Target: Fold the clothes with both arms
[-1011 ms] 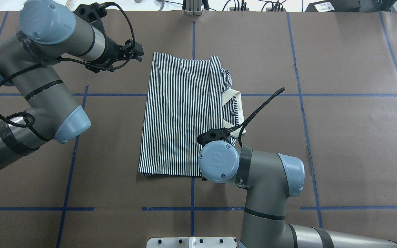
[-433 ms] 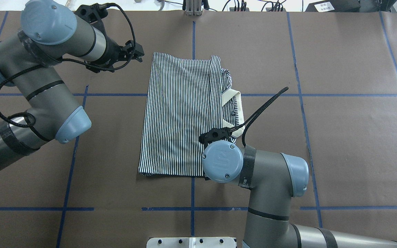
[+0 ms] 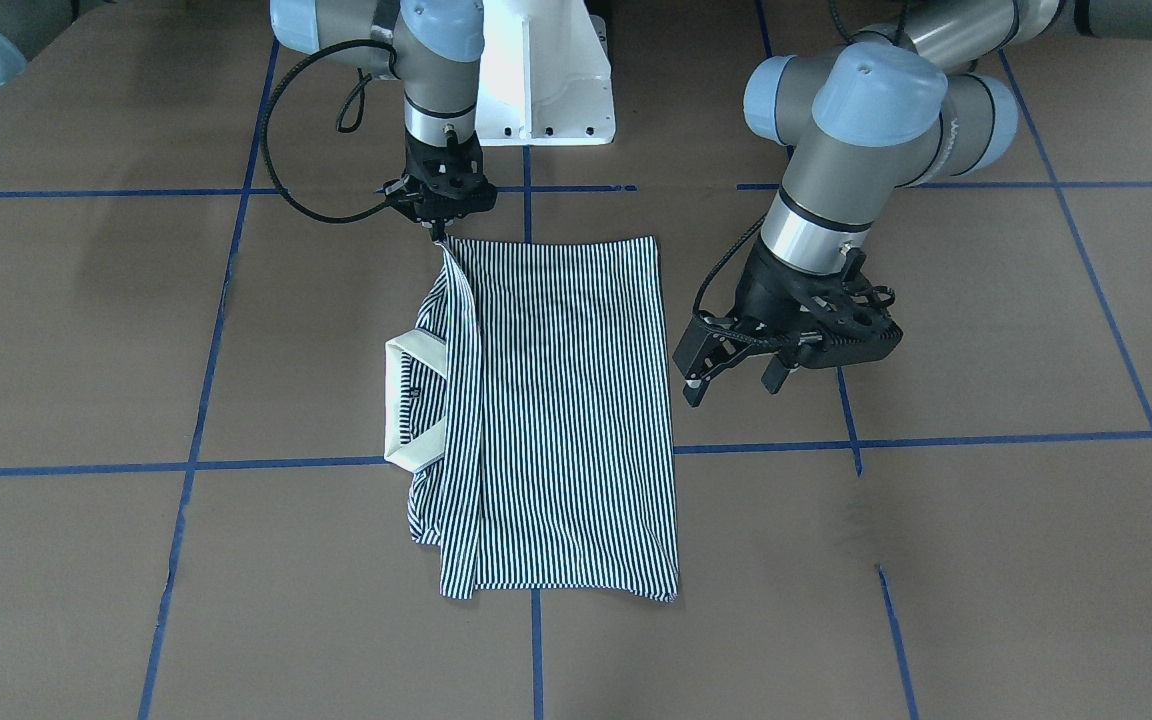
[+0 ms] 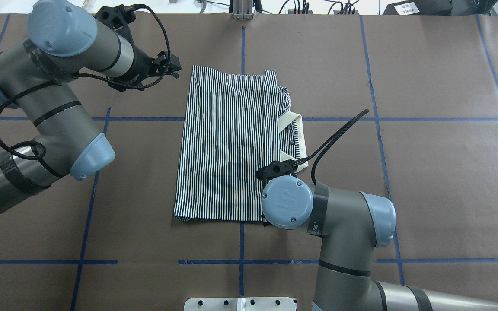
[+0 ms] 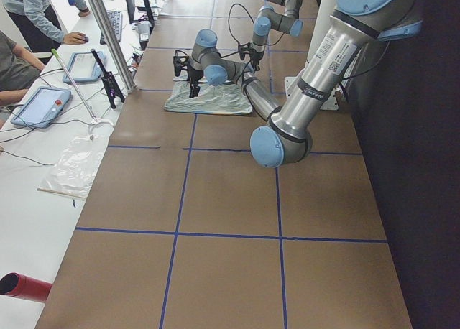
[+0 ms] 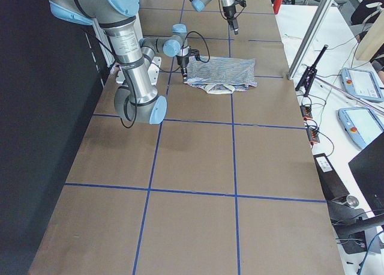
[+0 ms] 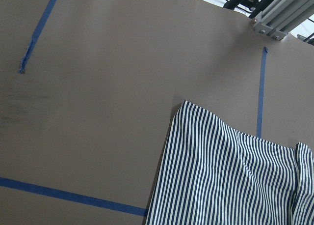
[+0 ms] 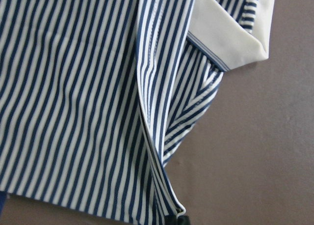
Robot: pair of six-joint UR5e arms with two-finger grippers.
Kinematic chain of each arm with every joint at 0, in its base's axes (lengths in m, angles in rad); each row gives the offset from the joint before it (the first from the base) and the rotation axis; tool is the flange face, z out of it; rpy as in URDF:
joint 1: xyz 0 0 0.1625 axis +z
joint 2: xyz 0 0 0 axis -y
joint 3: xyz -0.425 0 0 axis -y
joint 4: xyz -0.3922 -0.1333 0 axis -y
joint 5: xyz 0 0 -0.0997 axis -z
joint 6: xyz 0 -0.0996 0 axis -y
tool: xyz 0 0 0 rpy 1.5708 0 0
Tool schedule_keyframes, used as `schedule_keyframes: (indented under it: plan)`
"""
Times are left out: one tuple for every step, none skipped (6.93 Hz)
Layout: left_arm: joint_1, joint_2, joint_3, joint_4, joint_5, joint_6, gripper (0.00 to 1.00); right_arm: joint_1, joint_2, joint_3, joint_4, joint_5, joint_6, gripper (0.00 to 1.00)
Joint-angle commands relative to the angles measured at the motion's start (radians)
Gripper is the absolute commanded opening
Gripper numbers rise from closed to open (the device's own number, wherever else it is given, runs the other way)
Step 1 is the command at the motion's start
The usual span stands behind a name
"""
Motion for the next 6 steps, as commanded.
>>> schedule_keyframes:
  plan:
    - [0.000, 0.000, 0.000, 0.000, 0.000, 0.001, 1.00, 0.006, -0.074, 0.072, -0.002, 0.037, -0.002, 0.00]
    - [0.000, 0.000, 0.009, 0.000, 0.000, 0.001, 1.00, 0.006, -0.085, 0.074, -0.002, 0.073, 0.024, 0.00]
    - [0.000, -0.003, 0.023, -0.009, 0.000, 0.004, 1.00, -0.004, -0.092, 0.069, -0.001, 0.073, 0.099, 0.00]
    - [0.000, -0.003, 0.043, -0.040, 0.000, 0.002, 1.00, -0.007, -0.089, 0.063, -0.001, 0.071, 0.107, 0.58]
    - [0.000, -0.004, 0.049, -0.044, 0.000, 0.002, 1.00, -0.001, -0.088, 0.060, 0.007, 0.065, 0.107, 1.00]
    - [0.000, -0.006, 0.049, -0.044, 0.000, 0.004, 1.00, 0.055, -0.073, 0.060, 0.012, 0.067, 0.095, 1.00]
